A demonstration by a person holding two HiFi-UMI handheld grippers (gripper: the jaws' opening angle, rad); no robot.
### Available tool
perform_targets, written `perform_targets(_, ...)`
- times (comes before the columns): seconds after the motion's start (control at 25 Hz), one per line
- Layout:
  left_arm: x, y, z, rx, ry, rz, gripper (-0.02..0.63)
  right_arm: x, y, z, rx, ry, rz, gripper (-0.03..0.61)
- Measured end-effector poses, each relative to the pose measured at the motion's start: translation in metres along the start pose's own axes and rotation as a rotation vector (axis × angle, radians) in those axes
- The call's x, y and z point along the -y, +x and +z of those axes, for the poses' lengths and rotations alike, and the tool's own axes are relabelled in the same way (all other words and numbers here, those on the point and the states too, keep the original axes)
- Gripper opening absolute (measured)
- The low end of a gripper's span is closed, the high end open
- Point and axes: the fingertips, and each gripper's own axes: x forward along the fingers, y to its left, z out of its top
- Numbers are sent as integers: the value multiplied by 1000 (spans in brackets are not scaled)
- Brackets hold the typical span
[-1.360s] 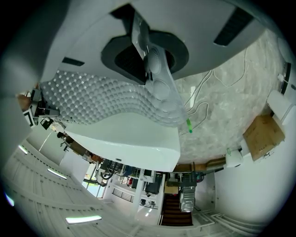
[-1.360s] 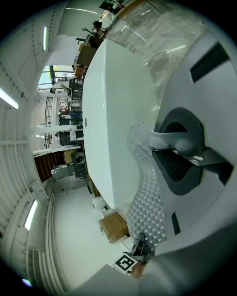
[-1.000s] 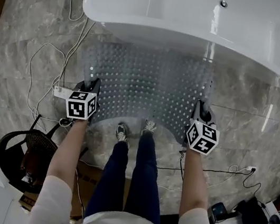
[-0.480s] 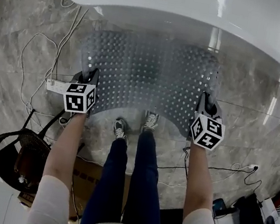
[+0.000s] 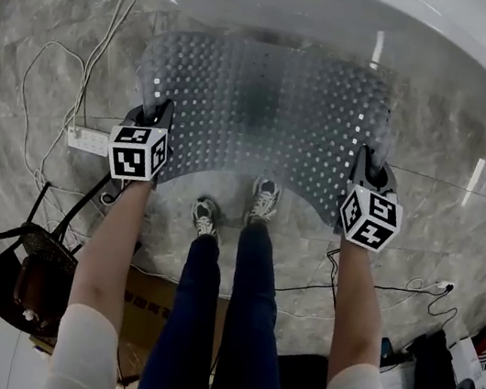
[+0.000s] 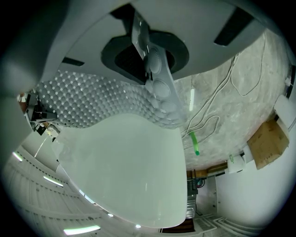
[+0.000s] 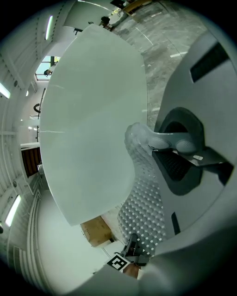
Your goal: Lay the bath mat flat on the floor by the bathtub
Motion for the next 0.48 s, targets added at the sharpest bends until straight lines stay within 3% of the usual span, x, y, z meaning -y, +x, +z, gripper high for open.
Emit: perform_targets(0.48,-2,69,-33,-9,-51,4,43,18,72,-39,-30,-59,-9,43)
